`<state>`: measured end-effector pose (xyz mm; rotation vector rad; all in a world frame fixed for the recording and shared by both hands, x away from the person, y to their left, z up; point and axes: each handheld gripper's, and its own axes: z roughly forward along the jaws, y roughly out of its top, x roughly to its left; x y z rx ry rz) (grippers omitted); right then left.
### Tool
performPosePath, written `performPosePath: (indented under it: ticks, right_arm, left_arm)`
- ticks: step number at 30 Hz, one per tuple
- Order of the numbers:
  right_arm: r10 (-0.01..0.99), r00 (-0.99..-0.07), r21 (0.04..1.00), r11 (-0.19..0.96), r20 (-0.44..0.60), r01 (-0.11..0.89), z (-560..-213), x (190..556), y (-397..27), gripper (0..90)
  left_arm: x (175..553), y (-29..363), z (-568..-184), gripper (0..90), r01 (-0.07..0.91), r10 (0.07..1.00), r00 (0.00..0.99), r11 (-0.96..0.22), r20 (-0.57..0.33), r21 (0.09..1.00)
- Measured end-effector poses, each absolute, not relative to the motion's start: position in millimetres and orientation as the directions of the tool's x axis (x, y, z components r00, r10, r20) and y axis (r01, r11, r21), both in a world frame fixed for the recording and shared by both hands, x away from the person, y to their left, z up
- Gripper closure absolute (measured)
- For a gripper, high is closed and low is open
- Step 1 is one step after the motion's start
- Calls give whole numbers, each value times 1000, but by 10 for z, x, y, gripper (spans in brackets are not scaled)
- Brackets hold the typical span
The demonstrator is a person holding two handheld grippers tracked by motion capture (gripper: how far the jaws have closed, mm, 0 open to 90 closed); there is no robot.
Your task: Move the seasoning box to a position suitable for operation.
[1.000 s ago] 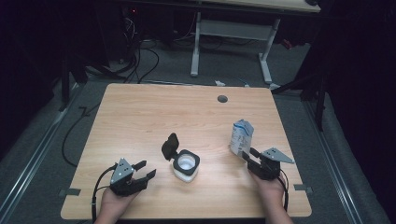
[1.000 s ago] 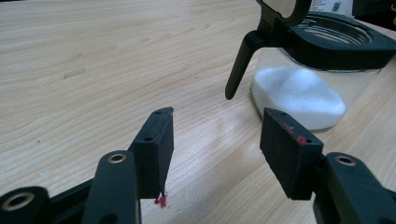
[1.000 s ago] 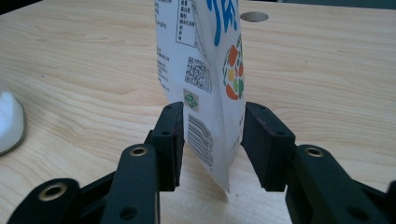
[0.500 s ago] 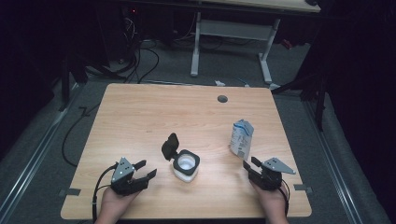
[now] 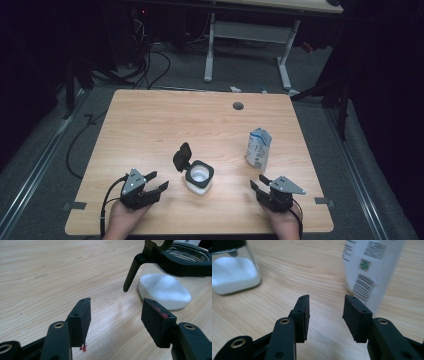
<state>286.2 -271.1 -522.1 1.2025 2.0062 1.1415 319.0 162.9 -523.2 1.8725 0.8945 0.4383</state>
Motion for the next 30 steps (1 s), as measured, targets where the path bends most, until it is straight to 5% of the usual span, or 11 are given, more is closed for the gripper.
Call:
performPosePath:
  ticks: [15, 30]
  right_arm:
    - [842, -537, 866, 305, -50, 397, -5223, 2925, -2230, 647]
    - [829, -558, 876, 302, -46, 376, -5202, 3022, -1886, 776]
  left_arm:
    - [3187, 1625, -5253, 451, 389, 756, 651, -260, -64, 884]
    - [3217, 1606, -5200, 621, 411, 770, 629, -217, -104, 885]
